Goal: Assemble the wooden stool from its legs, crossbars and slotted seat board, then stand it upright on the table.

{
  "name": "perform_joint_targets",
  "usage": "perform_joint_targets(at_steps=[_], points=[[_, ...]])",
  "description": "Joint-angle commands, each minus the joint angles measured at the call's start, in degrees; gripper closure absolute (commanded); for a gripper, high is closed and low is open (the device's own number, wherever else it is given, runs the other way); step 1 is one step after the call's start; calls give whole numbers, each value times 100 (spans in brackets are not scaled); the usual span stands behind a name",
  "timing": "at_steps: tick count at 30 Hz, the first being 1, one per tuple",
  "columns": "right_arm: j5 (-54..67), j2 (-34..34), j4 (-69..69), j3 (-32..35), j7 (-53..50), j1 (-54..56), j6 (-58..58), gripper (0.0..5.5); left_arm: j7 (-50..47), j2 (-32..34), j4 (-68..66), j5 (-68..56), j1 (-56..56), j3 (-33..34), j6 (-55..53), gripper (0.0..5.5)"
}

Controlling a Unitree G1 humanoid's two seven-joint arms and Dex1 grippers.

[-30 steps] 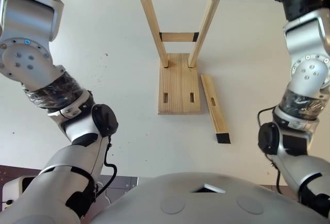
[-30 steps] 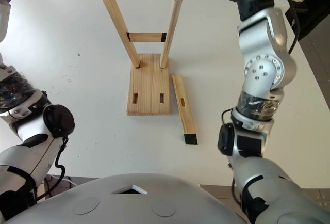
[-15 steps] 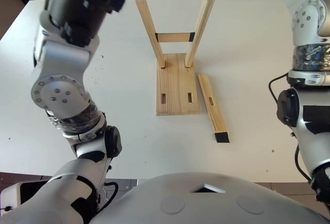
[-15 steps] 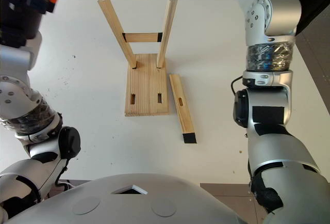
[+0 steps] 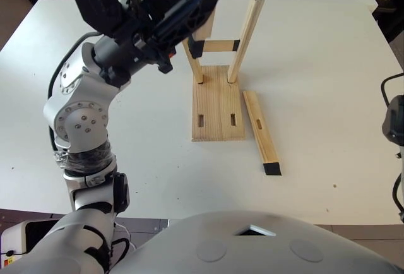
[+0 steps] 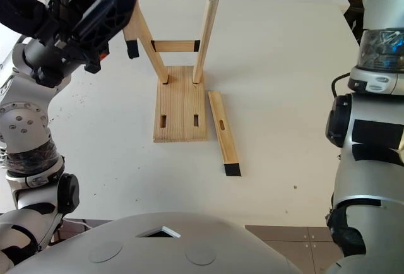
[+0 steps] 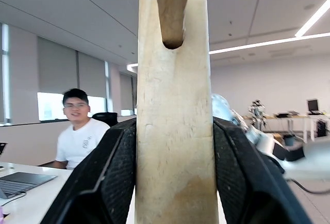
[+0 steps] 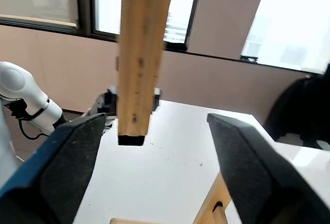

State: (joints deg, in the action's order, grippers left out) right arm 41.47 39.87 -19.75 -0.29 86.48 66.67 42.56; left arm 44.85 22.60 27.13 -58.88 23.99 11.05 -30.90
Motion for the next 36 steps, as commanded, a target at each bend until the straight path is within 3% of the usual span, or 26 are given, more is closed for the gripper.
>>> perform_joint_targets(at_steps=[1, 16, 27, 36], points=[[174, -72, -161, 1, 252, 624, 539, 175, 185, 209, 10, 121, -100, -162, -20, 351], [709, -872, 532, 218, -464, 570, 1562, 175, 819, 518, -277, 898, -232, -596, 236, 351], [678, -661, 657, 289, -425, 450, 1691, 333, 866, 526, -347, 959, -265, -580, 322, 351], [735, -717, 811, 315, -527, 310, 1752, 335, 832, 506, -351, 1006, -275, -631, 317, 351]])
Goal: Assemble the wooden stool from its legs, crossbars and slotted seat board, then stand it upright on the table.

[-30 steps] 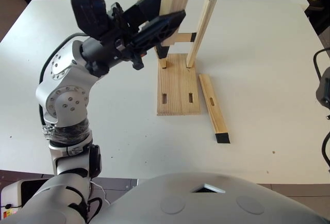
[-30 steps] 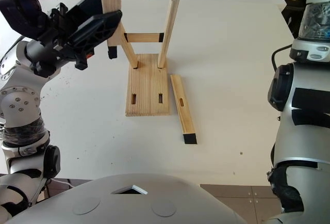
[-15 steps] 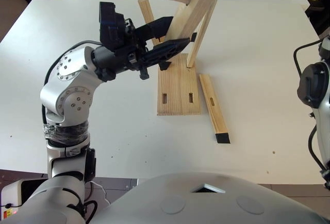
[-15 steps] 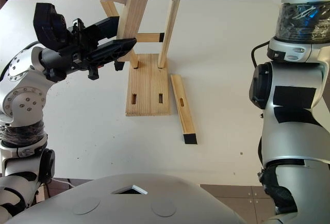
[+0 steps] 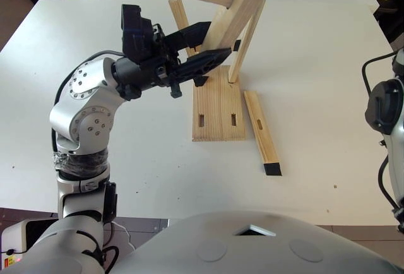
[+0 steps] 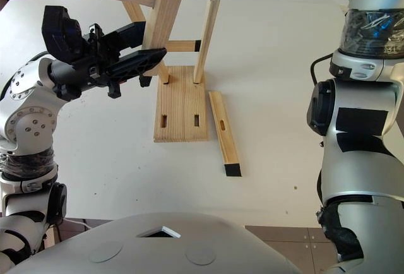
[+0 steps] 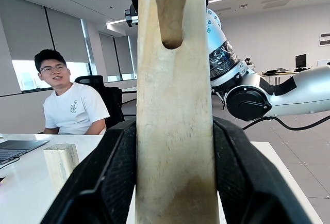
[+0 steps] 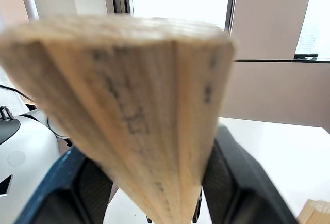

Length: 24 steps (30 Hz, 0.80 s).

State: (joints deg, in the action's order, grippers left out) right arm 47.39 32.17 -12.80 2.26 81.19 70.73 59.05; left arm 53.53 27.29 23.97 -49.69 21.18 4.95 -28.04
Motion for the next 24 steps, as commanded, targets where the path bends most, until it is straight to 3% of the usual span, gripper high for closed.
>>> perform_joint_targets(at_steps=[1, 11, 12, 19, 24], points=[[149, 52, 138, 61, -3, -134, 111, 335, -37, 32, -14, 56, -5, -17, 22, 351], [352, -50, 475, 175, -244, -375, 222, 336, -165, -66, -144, 52, 178, -50, -29, 351], [367, -58, 476, 189, -271, -378, 226, 336, -153, -67, -144, 20, 163, -54, -61, 315], [344, -40, 296, 246, -297, -324, 193, 339, -266, -124, -126, 110, 2, -83, -55, 210], [195, 35, 142, 303, -357, -313, -6, 342, -209, 93, 40, 245, -344, -43, 12, 205]])
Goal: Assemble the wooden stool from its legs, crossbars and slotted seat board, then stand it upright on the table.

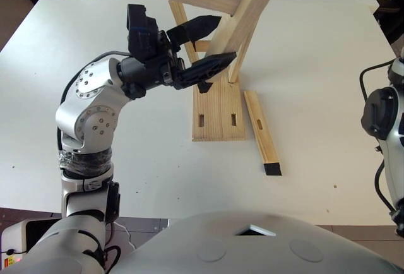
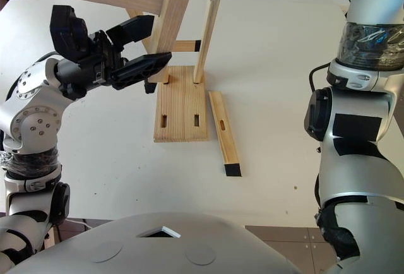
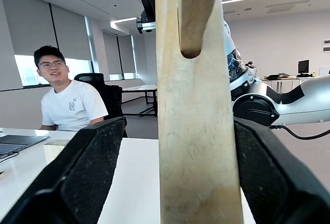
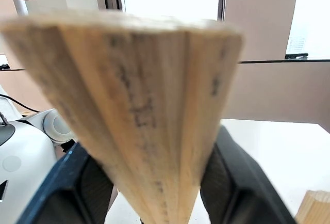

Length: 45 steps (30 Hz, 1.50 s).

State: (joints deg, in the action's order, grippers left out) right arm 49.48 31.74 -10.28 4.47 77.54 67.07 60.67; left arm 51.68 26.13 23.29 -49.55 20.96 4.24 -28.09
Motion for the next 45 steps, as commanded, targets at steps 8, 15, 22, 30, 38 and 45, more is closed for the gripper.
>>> perform_joint_targets(at_steps=[8, 15, 22, 30, 38, 45], points=[[-367, 368, -216, 164, -94, -296, -730, 348, -313, 251, 242, 676, -1725, 40, 123, 205], [-740, 732, 1437, 83, -415, -2750, -1291, 348, -2439, -928, -664, 479, -1924, 1490, 667, 205], [-798, 438, 2319, 324, -1387, -4126, -1678, 348, -4838, -2674, -981, 793, -1652, 1742, 1346, 205], [-737, 233, 2358, 88, -1490, -4170, -1751, 348, -4982, -2531, -1212, 1062, -1308, 1690, 1409, 205], [-755, 343, 2242, -115, -1305, -4100, -1843, 348, -4821, -2460, -1415, 1251, -1236, 1585, 1563, 205], [-902, 365, 1999, -258, -1217, -4047, -2015, 348, -4673, -2322, -1407, 1325, -1343, 1555, 1570, 205]])
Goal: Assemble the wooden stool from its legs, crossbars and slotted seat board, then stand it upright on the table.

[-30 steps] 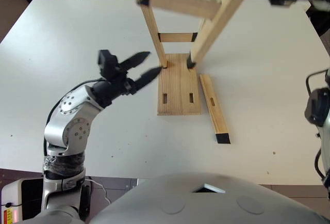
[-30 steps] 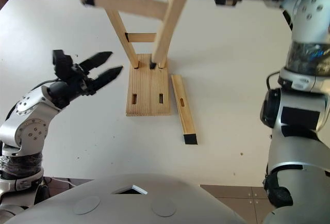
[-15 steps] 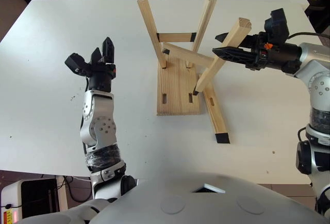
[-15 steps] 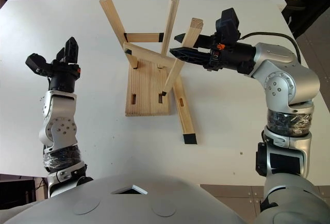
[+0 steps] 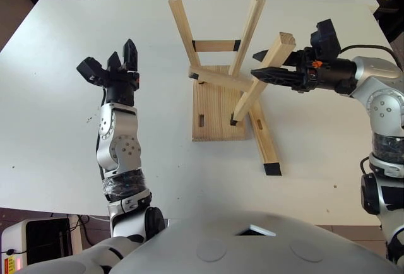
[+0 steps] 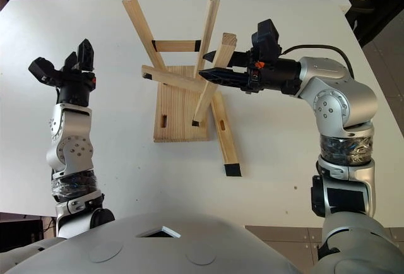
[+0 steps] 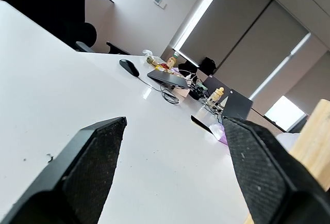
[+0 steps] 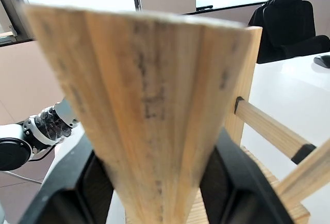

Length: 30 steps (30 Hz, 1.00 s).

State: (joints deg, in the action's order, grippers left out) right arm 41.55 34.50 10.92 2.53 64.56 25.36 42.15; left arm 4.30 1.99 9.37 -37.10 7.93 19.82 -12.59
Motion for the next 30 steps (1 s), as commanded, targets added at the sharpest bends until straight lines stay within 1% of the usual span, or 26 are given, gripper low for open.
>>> perform_joint_targets(at_steps=[1, 9, 18, 25, 30], points=[[-143, 91, -166, -93, 102, 116, -198, 348, 74, 96, -44, 88, -20, -3, 30, 205], [-405, 117, -567, -291, 338, 272, -500, 348, 211, 126, -125, 193, -3, -53, 83, 205], [-760, 260, -923, -777, 980, 704, -905, 348, 293, 58, -49, 242, -119, -174, 147, 205], [-834, 277, -927, -963, 1261, 866, -934, 348, 328, -97, 126, 336, -321, -351, 250, 205], [-980, 324, -868, -1169, 1398, 845, -990, 348, 285, -363, 255, 511, -545, -582, 478, 205]])
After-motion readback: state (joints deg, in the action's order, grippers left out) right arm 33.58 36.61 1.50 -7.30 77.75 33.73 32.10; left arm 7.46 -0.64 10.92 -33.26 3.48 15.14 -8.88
